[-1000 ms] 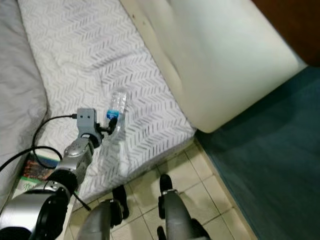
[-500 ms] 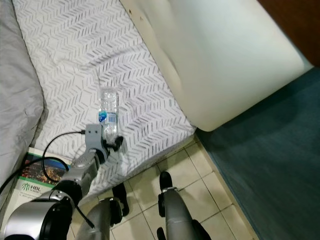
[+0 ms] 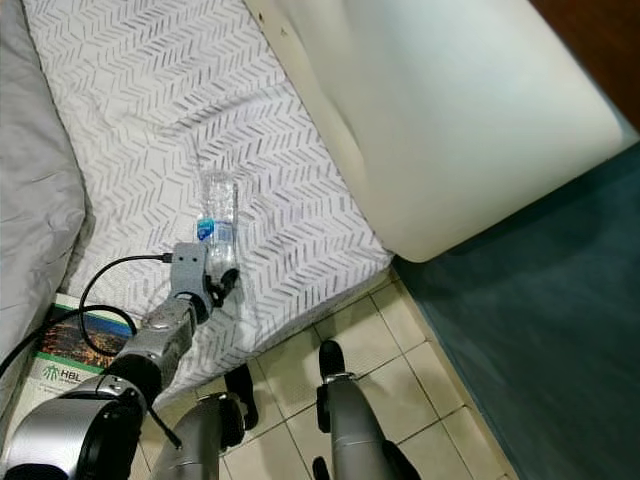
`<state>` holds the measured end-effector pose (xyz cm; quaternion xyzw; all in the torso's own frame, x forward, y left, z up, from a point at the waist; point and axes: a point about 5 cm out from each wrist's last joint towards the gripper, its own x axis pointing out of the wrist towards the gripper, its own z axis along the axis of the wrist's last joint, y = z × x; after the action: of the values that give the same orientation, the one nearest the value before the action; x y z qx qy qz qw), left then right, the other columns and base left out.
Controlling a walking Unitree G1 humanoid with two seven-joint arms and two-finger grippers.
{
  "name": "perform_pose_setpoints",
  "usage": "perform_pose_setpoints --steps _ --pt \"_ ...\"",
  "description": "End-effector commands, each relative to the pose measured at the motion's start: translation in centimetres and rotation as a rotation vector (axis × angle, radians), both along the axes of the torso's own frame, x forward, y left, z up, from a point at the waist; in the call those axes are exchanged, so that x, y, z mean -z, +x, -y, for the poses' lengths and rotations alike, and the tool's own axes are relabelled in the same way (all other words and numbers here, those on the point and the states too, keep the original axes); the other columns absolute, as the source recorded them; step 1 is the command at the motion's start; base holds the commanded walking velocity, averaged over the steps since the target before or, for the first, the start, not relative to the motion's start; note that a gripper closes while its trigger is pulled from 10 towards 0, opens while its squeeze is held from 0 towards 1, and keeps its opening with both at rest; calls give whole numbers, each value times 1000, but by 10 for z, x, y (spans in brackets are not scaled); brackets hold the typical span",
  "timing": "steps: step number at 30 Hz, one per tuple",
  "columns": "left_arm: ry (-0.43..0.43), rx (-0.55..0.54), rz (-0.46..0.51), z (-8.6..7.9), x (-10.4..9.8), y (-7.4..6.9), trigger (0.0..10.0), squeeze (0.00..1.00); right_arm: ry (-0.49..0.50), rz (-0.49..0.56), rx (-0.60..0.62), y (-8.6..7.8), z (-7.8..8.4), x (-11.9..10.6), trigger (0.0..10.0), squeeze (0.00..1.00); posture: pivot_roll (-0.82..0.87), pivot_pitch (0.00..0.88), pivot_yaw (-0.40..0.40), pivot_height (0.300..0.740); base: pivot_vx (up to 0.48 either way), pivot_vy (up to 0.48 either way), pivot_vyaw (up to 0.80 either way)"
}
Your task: Clean up the room
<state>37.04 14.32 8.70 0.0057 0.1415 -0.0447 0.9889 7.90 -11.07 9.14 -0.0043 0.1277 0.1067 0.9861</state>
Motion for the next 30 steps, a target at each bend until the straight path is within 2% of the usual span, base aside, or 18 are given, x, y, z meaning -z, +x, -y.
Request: perform_pose_setpoints --steps 1,5,9,13,15,16,17,18,20,22,23,25,26,27,30 --pt "-31 -44 -56 -5 18 -11 0 0 32 -56 -25 -7 -8 7 10000 0 -392 688 48 740 0 0 0" --pt "-57 -68 -58 -7 22 -14 0 0 30 -61 -29 -4 -7 12 10000 0 -372 673 52 740 0 0 0" --pt "-82 -63 -49 -14 32 -22 0 0 35 -52 -5 16 5 17 10000 0 -338 601 64 740 0 0 0" --pt "-95 -52 -28 -19 29 -22 0 0 20 -20 5 34 17 21 10000 0 -310 558 71 740 0 0 0" --pt "-106 -81 -30 -22 30 -23 0 0 11 -17 20 45 25 28 10000 0 -266 531 82 740 0 0 0" --pt "-97 -72 -22 -22 31 -24 0 0 20 -16 36 52 28 31 10000 0 -249 498 85 740 0 0 0" --pt "-97 -72 -22 -22 31 -24 0 0 20 -16 36 52 28 31 10000 0 -249 498 85 740 0 0 0" --pt "-69 -23 7 -19 32 -26 0 0 49 -8 66 69 32 35 10000 0 -233 415 94 740 0 0 0" --pt "-33 44 61 -14 28 -26 0 0 60 24 76 88 36 34 10000 0 -206 340 108 740 0 0 0" --pt "-3 109 133 -10 19 -24 0 0 64 57 85 106 42 33 10000 0 -169 278 121 740 0 0 0" --pt "-3 109 133 -10 19 -24 0 0 64 57 85 106 42 33 10000 0 -169 278 121 740 0 0 0" --pt "25 163 240 -11 2 -21 0 0 64 105 99 123 48 27 10000 0 -125 200 124 740 0 0 0" --pt "25 163 240 -11 2 -21 0 0 64 105 99 123 48 27 10000 0 -125 200 124 740 0 0 0" --pt "51 200 342 -13 -14 -22 0 0 63 154 111 145 54 22 10000 0 -79 119 125 740 0 0 0" --pt "69 222 432 -12 -29 -25 0 0 60 199 111 169 58 16 10000 0 -50 50 120 740 0 0 0"
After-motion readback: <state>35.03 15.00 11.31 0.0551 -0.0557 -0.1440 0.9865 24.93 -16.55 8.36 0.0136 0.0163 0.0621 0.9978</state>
